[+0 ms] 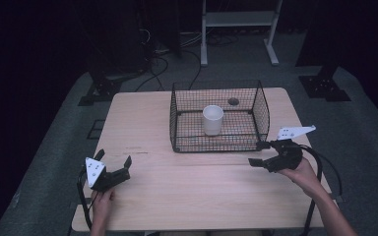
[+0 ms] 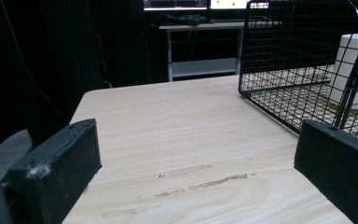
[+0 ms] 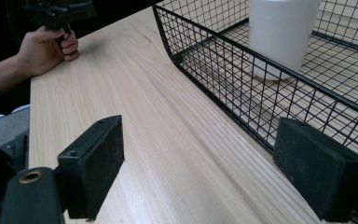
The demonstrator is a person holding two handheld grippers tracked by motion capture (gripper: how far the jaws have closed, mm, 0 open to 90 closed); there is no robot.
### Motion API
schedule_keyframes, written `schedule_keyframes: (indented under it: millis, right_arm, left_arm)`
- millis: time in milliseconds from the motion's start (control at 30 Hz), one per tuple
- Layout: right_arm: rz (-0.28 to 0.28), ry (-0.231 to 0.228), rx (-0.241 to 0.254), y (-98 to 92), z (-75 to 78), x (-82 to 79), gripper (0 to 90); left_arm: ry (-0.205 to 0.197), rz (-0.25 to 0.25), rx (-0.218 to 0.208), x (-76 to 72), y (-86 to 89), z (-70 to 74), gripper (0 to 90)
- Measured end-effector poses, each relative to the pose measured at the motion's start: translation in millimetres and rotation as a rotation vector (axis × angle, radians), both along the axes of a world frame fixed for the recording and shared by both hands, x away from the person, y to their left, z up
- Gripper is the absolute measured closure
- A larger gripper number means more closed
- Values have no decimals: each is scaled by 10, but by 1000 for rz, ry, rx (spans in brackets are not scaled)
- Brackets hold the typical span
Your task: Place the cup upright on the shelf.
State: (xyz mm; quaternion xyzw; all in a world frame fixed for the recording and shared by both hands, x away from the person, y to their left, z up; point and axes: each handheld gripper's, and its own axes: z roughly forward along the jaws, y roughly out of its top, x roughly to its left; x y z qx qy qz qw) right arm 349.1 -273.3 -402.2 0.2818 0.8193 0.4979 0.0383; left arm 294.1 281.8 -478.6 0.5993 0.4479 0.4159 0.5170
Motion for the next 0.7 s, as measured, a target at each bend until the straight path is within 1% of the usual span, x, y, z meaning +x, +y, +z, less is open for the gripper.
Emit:
schedule_keyframes:
  millis: [100,167,233,367,400,433,500,567,700]
  right_arm:
    - [-6,5,-9,-13,-35,-31,155]
    - [-8,2,-7,-21,-51,-41,156]
    - [-19,-8,-19,-31,-75,-85,155]
    - [-23,-6,-17,-44,-108,-105,155]
    - [-31,-7,-16,-55,-145,-130,155]
    - [-31,-7,-16,-55,-145,-130,155]
    - [-42,-10,-5,-80,-212,-163,155]
    - [-51,-12,-6,-90,-240,-194,155]
    - [-60,-42,6,-108,-276,-320,155]
  left_arm:
    - [-1,-1,2,-2,-4,0,0]
    - [-1,-1,1,-2,-4,0,0]
    - [-1,-1,1,-2,-4,0,0]
    - [-2,-1,2,-1,-6,0,0]
    - [-2,0,2,-1,-7,0,0]
    - [-2,0,2,-1,-7,0,0]
    - [-2,1,3,1,-7,-1,0]
    - [-2,1,3,1,-7,0,0]
    - [-3,0,4,1,-9,-1,0]
